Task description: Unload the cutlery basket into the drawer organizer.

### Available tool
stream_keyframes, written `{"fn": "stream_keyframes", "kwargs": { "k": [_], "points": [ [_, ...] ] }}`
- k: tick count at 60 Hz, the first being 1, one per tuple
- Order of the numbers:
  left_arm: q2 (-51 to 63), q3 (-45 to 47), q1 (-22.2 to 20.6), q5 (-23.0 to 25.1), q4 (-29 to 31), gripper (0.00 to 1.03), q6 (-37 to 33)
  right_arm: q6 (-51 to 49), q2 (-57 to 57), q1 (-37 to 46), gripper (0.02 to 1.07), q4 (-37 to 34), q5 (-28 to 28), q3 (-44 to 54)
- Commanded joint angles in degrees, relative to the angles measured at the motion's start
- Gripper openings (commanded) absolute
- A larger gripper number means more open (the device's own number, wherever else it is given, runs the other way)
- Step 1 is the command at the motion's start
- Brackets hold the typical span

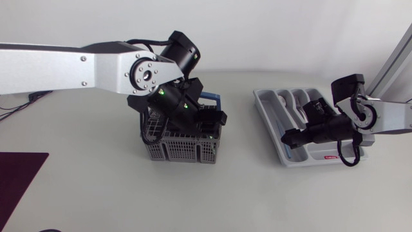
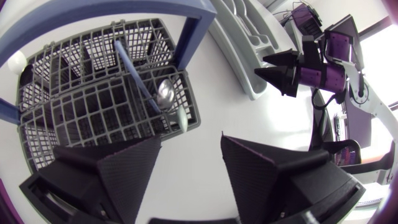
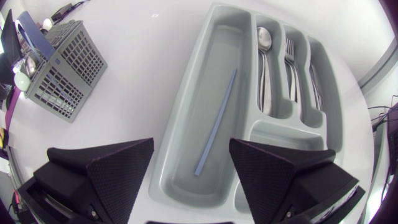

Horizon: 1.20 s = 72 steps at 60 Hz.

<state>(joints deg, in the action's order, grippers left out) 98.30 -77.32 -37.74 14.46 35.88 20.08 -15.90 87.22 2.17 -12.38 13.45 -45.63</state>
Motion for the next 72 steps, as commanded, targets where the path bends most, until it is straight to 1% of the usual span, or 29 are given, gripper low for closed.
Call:
{"fn": "stream_keyframes", "kwargs": {
  "k": [1,4,15,20,45,46,49,53,55,64,72],
  "points": [
    [1.2,-2.0,-0.5,-0.1,-1.0,0.57,3.4,-0.9,-0.8,-0.3,0.89,0.3,0.1,1.7],
    [1.2,-2.1,-0.5,-0.2,-1.4,0.51,4.0,-0.9,-0.9,-0.3,0.89,0.3,0.1,1.8],
    [1.5,-2.1,-0.5,-0.6,-2.7,0.38,5.4,-1.4,-1.0,0.1,0.89,0.4,0.3,1.9],
    [1.7,-2.3,-0.6,-1.5,-2.7,0.33,5.5,-1.6,-1.2,0.2,0.89,0.4,0.3,2.0],
    [2.8,-2.3,-1.6,-3.6,-2.7,0.33,5.8,-1.9,-1.8,0.3,0.89,0.4,0.5,2.2],
    [2.8,-2.3,-1.6,-3.6,-2.7,0.32,5.9,-1.9,-1.9,0.3,0.89,0.4,0.5,2.3],
    [2.9,-2.4,-1.6,-3.7,-2.7,0.26,6.0,-1.9,-2.0,0.3,0.89,0.4,0.5,2.4],
    [3.0,-2.4,-1.6,-3.8,-2.7,0.24,6.4,-1.9,-2.1,0.3,0.89,0.4,0.6,2.6],
    [3.0,-2.4,-1.6,-3.8,-2.7,0.22,6.4,-2.0,-2.2,0.3,0.89,0.4,0.6,2.6],
    [3.1,-2.0,-1.8,-4.5,-3.1,0.18,6.7,-2.4,-2.6,0.3,0.89,0.4,0.8,2.9],
    [3.1,-2.0,-1.9,-4.5,-3.3,0.16,6.9,-2.7,-2.8,0.5,0.89,0.4,1.0,3.3]
  ]
}}
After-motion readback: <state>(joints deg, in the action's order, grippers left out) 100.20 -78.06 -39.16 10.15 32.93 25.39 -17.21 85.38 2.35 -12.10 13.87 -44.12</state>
